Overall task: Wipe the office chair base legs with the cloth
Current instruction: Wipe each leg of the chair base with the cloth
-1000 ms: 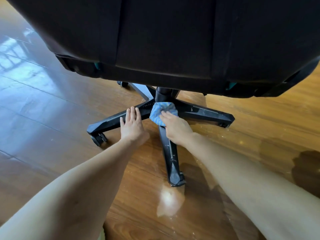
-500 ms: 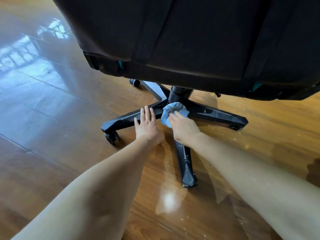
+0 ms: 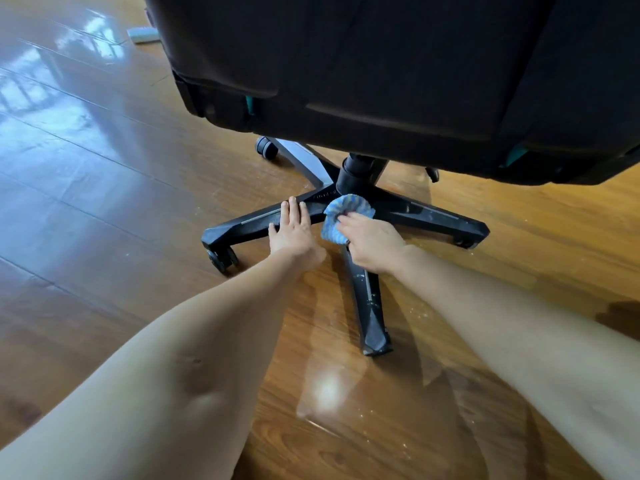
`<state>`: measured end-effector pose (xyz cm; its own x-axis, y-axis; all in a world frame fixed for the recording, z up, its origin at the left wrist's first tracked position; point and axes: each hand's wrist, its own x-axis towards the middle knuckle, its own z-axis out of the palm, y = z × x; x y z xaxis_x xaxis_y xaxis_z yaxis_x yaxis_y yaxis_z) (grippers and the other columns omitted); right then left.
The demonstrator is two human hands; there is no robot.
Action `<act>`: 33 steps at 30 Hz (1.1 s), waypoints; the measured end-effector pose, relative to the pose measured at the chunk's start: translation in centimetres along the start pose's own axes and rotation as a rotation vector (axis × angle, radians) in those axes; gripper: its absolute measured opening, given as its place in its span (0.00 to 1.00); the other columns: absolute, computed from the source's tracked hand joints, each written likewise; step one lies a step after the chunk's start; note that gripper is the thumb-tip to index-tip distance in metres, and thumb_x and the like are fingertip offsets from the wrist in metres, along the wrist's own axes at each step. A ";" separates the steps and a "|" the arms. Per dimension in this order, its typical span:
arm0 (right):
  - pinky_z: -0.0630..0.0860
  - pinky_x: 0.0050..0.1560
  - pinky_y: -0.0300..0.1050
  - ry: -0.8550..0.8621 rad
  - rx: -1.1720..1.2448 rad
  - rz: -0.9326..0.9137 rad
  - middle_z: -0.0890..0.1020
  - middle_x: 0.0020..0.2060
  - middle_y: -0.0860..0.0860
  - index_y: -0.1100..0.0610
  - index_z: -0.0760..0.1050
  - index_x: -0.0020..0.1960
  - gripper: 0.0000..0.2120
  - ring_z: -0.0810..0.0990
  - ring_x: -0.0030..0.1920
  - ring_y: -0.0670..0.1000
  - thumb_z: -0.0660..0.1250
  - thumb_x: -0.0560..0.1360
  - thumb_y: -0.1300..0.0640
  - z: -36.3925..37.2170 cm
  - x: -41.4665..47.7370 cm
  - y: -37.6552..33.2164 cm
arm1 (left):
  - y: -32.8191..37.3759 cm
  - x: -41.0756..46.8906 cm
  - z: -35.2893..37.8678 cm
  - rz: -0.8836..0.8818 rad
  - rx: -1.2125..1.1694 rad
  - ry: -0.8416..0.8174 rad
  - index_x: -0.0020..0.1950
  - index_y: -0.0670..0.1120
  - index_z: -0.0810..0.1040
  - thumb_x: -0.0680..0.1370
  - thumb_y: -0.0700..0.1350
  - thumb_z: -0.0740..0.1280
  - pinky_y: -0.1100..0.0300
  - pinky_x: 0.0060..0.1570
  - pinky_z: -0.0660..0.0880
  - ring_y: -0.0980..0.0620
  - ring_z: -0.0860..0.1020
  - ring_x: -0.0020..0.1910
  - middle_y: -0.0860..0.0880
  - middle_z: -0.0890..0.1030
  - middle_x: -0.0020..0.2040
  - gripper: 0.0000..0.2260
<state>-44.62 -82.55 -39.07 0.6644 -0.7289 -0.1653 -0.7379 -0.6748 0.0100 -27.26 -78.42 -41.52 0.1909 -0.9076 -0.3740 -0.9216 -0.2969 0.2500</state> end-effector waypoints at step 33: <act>0.58 0.79 0.46 0.021 0.045 0.094 0.52 0.83 0.51 0.59 0.53 0.83 0.29 0.46 0.82 0.50 0.55 0.83 0.60 2.8 -4.1 -1.9 | 5.0 -4.6 5.5 -0.040 -0.394 -0.017 0.61 0.45 0.78 0.79 0.41 0.60 0.52 0.48 0.75 0.41 0.81 0.57 0.44 0.81 0.61 0.12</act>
<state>-46.30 -77.94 -41.13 0.5939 -0.7914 -0.1449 -0.8014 -0.5978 -0.0198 -34.65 -74.10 -43.46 0.2151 -0.8888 -0.4047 -0.7124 -0.4263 0.5575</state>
